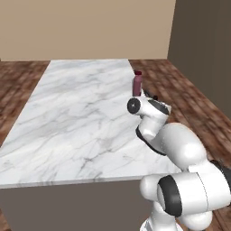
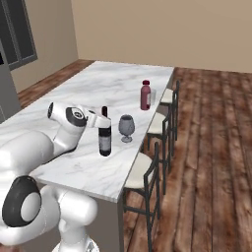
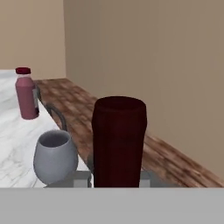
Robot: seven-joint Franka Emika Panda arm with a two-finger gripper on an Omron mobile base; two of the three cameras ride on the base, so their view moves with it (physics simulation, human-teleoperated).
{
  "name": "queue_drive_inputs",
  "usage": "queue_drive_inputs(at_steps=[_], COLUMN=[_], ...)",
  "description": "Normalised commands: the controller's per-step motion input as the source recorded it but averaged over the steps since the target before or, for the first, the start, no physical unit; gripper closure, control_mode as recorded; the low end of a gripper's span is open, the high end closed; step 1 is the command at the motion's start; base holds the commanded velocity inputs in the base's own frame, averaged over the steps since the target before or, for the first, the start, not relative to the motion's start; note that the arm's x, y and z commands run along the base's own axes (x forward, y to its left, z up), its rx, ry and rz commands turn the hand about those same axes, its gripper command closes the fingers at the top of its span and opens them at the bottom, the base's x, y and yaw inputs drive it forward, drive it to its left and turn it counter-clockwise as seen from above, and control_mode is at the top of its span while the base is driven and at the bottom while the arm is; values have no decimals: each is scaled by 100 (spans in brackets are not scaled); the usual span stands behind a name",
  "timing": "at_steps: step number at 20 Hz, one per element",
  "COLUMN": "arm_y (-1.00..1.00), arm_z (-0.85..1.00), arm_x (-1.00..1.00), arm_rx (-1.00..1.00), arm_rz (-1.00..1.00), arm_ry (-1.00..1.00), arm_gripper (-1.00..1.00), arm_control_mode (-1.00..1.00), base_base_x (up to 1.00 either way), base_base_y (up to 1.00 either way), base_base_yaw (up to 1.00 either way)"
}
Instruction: There is a wine glass and glass cup on the dining counter. Place the wine bottle next to the wine glass and the juice bottle next to the glass cup.
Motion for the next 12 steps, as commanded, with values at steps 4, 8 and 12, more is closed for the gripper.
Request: queue_drive_inputs(at_steps=[4, 8, 12], arm_y=[-25, -15, -8], arm_z=[-13, -15, -17], arm_x=[27, 22, 21], arm_rx=[0, 0, 0], arm_rz=[5, 7, 6], arm_ry=[0, 0, 0], arm_gripper=[100, 100, 100], arm_control_mode=[-100, -100, -100], base_base_x=[0, 0, 0], base_base_y=[0, 0, 0], base_base_yaw=[0, 0, 0])
